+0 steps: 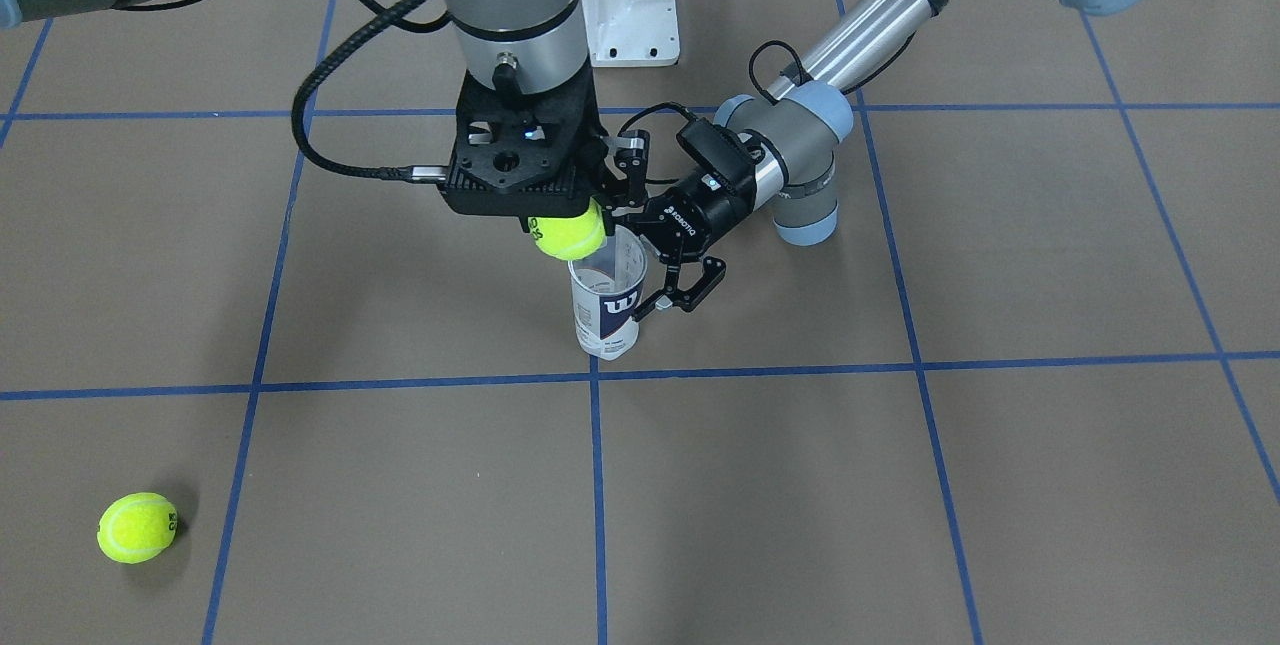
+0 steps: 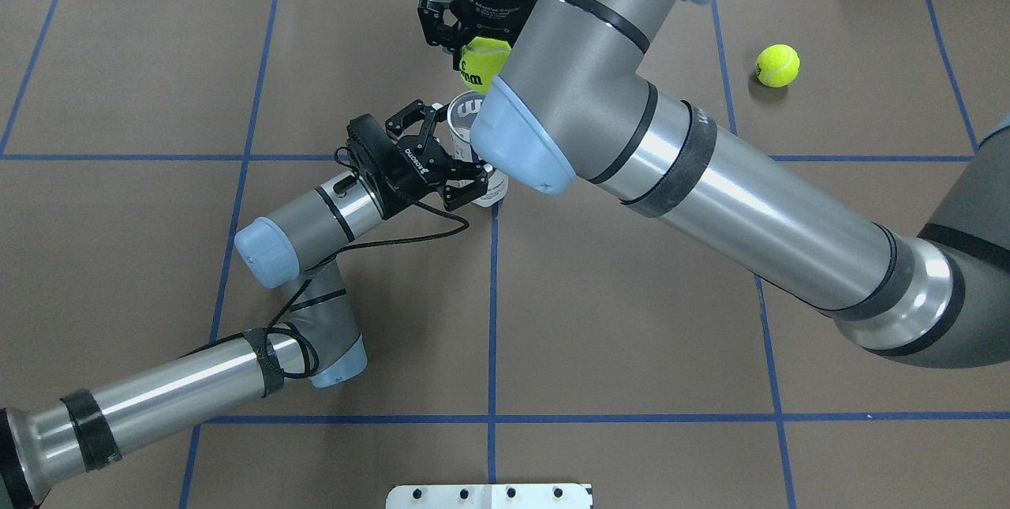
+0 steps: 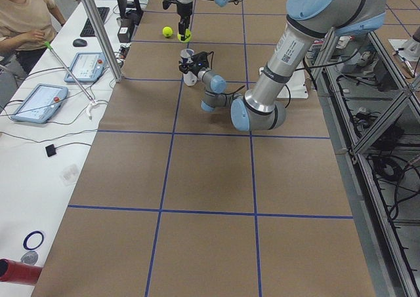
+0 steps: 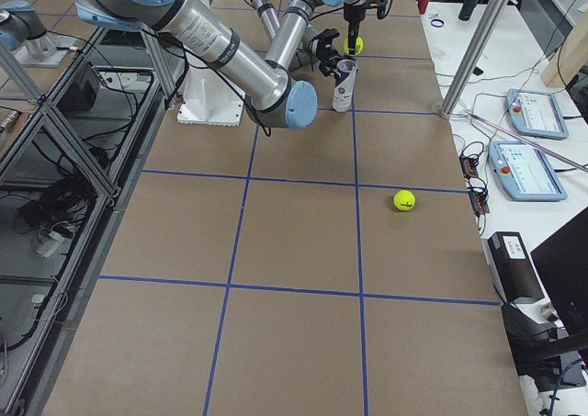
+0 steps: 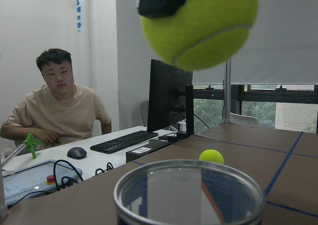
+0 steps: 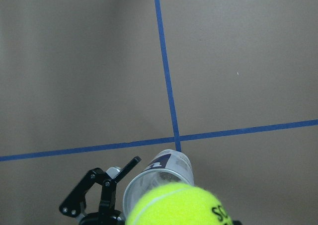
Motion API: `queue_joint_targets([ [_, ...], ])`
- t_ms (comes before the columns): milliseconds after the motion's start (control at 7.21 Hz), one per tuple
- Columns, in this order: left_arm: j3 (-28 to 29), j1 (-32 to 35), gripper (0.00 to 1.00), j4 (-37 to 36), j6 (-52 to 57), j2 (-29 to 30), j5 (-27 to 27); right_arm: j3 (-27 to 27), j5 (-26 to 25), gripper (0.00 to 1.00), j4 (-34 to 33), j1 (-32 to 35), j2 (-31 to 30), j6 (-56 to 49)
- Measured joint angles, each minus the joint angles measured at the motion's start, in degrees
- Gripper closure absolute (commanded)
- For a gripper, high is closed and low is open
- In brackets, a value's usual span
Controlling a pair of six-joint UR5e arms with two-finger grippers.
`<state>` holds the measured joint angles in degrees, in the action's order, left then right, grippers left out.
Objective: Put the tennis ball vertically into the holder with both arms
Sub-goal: 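Carry the ball with the right gripper over the can's open top, then release the ball into the can and move the right gripper to the other ball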
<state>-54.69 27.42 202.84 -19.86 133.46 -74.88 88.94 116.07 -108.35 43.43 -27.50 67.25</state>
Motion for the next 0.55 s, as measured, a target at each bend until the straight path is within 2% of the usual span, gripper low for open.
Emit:
queue_joint_targets([
  [139,0.0,0.0,0.01,0.0,0.0,0.0,0.0,-0.3,-0.9,0.04,0.1,-0.7,0.2,0.1],
  [554,-0.1,0.0,0.01,0.0,0.0,0.0,0.0,-0.4,-2.3,0.01,0.7,-1.5,0.4,1.8],
])
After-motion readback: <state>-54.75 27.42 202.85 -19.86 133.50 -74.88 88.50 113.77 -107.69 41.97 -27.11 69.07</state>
